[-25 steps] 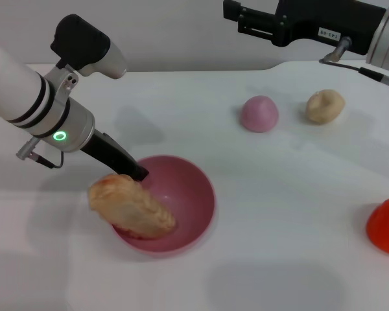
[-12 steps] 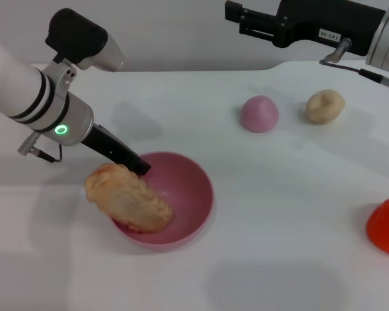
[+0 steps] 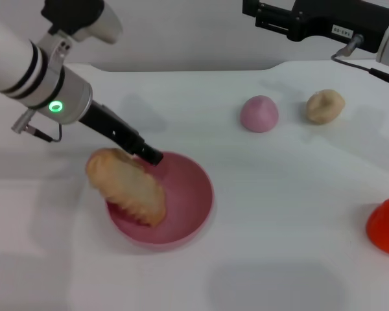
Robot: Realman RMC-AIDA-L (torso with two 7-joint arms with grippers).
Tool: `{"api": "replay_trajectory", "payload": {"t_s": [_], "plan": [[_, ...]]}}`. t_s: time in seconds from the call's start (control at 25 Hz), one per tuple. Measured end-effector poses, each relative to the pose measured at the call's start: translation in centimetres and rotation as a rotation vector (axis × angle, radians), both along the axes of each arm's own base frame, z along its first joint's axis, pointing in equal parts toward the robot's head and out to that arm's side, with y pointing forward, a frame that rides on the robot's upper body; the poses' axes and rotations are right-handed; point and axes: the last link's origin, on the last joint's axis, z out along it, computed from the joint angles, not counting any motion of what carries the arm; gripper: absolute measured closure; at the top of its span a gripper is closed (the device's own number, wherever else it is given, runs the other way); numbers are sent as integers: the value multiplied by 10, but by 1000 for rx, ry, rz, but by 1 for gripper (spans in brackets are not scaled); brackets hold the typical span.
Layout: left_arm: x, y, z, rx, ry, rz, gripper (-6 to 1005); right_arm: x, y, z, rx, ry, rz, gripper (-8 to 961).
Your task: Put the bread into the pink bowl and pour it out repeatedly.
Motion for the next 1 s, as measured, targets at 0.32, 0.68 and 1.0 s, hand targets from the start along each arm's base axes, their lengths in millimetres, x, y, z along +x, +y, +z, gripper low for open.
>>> {"api": "replay_trajectory", "payload": {"t_s": [0.32, 0.68, 1.0], "plan": [[30, 12, 40, 162, -60, -122, 180, 13, 7, 3, 42, 2, -36, 252], [14, 39, 99, 874, -405, -214, 173, 46, 15, 0, 185, 61, -138, 252], [-15, 23, 97, 1121, -501, -181, 173, 89, 13, 7, 443, 138, -257, 252]]}}
